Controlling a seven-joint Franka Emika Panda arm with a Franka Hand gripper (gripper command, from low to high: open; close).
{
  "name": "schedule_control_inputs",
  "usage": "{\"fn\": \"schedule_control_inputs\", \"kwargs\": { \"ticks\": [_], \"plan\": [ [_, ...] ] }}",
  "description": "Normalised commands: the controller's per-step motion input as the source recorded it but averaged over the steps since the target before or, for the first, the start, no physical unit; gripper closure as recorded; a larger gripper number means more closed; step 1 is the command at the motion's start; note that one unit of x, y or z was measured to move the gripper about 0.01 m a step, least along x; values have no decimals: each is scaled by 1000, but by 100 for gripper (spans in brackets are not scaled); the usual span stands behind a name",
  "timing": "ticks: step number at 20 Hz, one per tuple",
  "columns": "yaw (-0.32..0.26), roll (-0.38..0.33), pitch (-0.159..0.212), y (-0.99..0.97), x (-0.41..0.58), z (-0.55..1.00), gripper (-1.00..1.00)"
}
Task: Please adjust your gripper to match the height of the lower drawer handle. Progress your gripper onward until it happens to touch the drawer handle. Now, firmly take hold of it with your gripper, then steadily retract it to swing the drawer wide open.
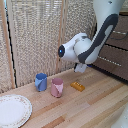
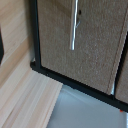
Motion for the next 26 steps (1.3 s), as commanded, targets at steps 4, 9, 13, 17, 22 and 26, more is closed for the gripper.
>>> {"fn": "schedule_control_inputs", "kwargs": {
  "ticks": [4,9,13,17,22,26],
  "plan": [
    [153,-128,-118,-653,-93,-129,-100],
    [179,-107,-65,-604,-35,-21,-100],
    [177,-141,-5,-542,-42,-27,-100],
    [201,-55,0,-569,-61,-19,-100],
    [171,-1,11,-645,-135,0,-100],
    [144,7,39,-580,-46,4,100]
  ]
}}
